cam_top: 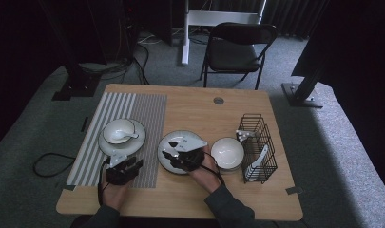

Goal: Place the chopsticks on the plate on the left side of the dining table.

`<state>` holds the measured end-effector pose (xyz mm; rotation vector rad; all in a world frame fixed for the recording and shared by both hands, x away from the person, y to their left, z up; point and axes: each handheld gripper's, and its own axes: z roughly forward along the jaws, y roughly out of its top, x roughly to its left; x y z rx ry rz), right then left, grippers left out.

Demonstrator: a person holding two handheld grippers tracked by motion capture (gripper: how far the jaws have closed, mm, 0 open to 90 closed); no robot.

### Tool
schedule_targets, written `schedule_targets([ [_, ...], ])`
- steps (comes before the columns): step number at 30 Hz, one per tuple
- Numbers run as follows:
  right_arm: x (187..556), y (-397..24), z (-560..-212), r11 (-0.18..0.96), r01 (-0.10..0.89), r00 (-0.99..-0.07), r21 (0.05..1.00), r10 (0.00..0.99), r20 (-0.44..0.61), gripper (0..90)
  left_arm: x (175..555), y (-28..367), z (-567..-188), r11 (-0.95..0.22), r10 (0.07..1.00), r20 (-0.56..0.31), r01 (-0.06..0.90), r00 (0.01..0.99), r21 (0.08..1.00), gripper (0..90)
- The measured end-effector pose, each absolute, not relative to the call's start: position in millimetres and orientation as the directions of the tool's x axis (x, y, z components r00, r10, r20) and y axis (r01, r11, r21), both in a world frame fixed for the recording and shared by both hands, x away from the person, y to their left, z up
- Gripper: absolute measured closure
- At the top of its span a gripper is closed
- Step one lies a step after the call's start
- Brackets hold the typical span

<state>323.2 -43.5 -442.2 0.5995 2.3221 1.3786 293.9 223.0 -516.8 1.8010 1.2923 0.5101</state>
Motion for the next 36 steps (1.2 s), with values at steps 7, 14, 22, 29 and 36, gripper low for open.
schedule_targets([
  [7,308,-70,-448,0.438,0.185,-0.815,0.880,0.568,-0.112,56.0,294,221,-513,-0.119,0.907,-0.140,0.561,0.396,0.819,64.2],
  [14,293,-96,-460,0.438,0.223,-0.791,0.871,0.604,-0.101,55.9,296,217,-506,-0.130,0.895,-0.143,0.553,0.423,0.823,63.7],
  [22,277,-118,-473,0.439,0.266,-0.765,0.858,0.638,-0.089,55.5,302,202,-490,-0.178,0.862,-0.122,0.519,0.492,0.836,62.8],
  [29,262,-131,-484,0.447,0.289,-0.754,0.847,0.651,-0.086,55.2,313,179,-471,-0.223,0.818,-0.097,0.469,0.566,0.855,62.5],
  [36,254,-143,-495,0.440,0.316,-0.731,0.841,0.677,-0.080,55.2,329,154,-458,-0.261,0.756,-0.093,0.430,0.647,0.864,62.2],
])
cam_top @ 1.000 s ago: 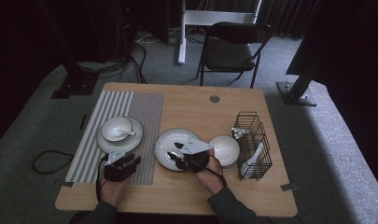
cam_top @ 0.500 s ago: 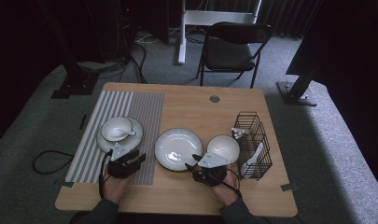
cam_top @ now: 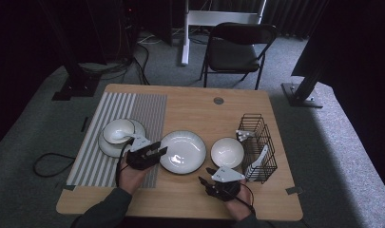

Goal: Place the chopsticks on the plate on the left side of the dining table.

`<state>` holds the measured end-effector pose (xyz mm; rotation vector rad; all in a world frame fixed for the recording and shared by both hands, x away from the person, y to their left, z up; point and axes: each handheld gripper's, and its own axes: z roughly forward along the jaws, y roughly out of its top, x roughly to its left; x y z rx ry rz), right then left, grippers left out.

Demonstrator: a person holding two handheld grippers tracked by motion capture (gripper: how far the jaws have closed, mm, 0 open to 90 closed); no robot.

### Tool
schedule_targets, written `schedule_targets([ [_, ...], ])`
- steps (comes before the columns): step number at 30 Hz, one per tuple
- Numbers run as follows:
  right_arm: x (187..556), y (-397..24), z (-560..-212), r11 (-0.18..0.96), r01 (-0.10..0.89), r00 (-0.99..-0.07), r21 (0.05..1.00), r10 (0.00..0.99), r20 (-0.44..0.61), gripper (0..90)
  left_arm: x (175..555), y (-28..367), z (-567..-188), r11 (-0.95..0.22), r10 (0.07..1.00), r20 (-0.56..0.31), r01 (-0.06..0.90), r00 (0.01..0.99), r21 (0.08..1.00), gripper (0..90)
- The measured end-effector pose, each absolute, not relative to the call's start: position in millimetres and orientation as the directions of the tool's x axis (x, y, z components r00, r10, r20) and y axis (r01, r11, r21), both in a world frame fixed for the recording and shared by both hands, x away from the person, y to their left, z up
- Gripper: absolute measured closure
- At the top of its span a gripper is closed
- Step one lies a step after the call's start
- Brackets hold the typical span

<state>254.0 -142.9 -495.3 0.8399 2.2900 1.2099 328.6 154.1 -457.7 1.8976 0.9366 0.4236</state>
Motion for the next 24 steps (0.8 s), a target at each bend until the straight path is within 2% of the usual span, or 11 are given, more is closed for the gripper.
schedule_targets([
  [20,245,-153,-512,0.441,0.370,-0.711,0.818,0.701,-0.057,54.9,354,95,-429,-0.272,0.637,-0.115,0.362,0.762,0.892,62.1],
  [24,245,-153,-514,0.443,0.375,-0.710,0.814,0.702,-0.055,54.8,359,81,-424,-0.284,0.575,-0.109,0.323,0.811,0.903,61.5],
])
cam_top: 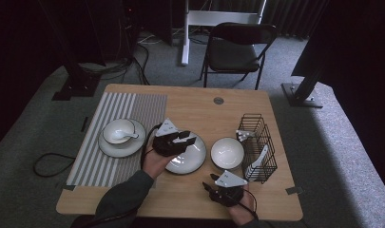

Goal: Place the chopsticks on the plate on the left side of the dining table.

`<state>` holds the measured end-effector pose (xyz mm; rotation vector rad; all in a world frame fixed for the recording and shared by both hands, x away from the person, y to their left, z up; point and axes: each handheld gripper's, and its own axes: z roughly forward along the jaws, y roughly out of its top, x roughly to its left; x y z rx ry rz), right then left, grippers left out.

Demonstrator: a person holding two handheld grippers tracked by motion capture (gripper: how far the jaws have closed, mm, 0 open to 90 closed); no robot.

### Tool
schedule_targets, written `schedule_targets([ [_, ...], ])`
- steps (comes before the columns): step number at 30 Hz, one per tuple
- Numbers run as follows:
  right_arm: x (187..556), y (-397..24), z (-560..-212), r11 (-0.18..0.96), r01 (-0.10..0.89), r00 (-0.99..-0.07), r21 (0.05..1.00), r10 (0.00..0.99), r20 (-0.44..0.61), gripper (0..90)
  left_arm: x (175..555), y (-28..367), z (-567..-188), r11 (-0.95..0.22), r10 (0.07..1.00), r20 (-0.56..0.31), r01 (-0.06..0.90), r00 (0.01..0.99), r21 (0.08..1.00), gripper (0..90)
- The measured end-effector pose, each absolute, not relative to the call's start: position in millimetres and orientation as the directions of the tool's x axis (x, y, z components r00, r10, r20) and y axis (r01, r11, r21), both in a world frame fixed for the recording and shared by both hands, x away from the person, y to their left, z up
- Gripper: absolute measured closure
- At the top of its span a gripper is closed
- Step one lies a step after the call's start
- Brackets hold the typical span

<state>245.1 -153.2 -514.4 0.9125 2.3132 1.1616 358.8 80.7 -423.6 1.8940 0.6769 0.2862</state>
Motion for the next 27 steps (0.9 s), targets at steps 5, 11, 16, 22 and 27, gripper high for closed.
schedule_targets([
  [5,246,-155,-516,0.440,0.376,-0.706,0.816,0.706,-0.055,54.7,365,61,-418,-0.302,0.523,-0.093,0.287,0.847,0.909,61.5],
  [11,246,-156,-518,0.427,0.388,-0.699,0.817,0.714,-0.041,54.7,368,37,-410,-0.305,0.479,-0.086,0.257,0.873,0.917,61.5],
  [16,246,-158,-520,0.418,0.394,-0.695,0.819,0.718,-0.032,54.7,369,15,-404,-0.311,0.440,-0.074,0.229,0.895,0.922,61.6],
  [22,247,-158,-521,0.415,0.394,-0.694,0.820,0.719,-0.030,54.7,368,-6,-401,-0.325,0.404,-0.056,0.200,0.913,0.924,61.9],
  [27,247,-159,-522,0.409,0.397,-0.691,0.821,0.722,-0.025,54.7,370,-19,-398,-0.332,0.395,-0.046,0.190,0.917,0.924,63.0],
])
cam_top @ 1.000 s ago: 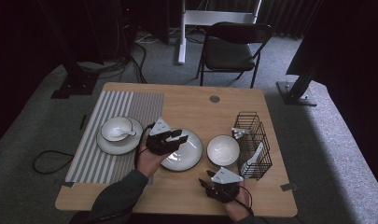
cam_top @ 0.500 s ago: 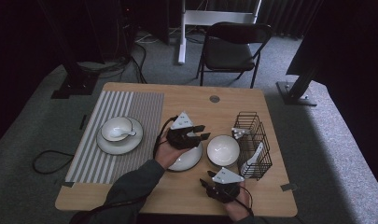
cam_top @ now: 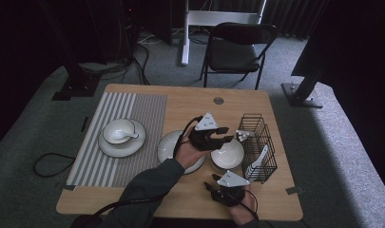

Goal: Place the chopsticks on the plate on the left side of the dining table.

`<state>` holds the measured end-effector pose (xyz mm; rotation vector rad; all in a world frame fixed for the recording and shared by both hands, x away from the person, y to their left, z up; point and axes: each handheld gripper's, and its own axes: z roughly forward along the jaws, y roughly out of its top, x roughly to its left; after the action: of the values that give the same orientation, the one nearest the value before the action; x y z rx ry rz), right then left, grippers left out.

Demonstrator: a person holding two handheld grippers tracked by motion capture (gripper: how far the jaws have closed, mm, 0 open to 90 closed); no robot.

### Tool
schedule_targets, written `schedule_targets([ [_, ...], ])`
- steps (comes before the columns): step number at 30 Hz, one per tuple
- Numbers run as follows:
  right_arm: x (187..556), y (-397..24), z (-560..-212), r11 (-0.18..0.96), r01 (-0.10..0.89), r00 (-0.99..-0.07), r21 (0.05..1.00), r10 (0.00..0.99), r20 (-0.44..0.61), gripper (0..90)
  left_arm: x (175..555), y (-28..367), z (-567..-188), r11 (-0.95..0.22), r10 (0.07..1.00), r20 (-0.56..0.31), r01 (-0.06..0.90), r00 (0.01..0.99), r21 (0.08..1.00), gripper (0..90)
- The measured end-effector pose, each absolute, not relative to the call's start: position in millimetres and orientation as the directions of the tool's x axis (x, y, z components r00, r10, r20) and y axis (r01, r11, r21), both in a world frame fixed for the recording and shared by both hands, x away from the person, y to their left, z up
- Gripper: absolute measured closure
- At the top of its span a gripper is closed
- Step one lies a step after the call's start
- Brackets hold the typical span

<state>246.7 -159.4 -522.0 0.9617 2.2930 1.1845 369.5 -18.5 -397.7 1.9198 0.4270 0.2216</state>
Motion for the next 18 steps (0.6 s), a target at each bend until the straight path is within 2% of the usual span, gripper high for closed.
schedule_targets([
  [18,247,-161,-523,0.406,0.397,-0.689,0.823,0.724,-0.025,54.7,379,-37,-394,-0.328,0.417,-0.029,0.180,0.908,0.927,73.5],
])
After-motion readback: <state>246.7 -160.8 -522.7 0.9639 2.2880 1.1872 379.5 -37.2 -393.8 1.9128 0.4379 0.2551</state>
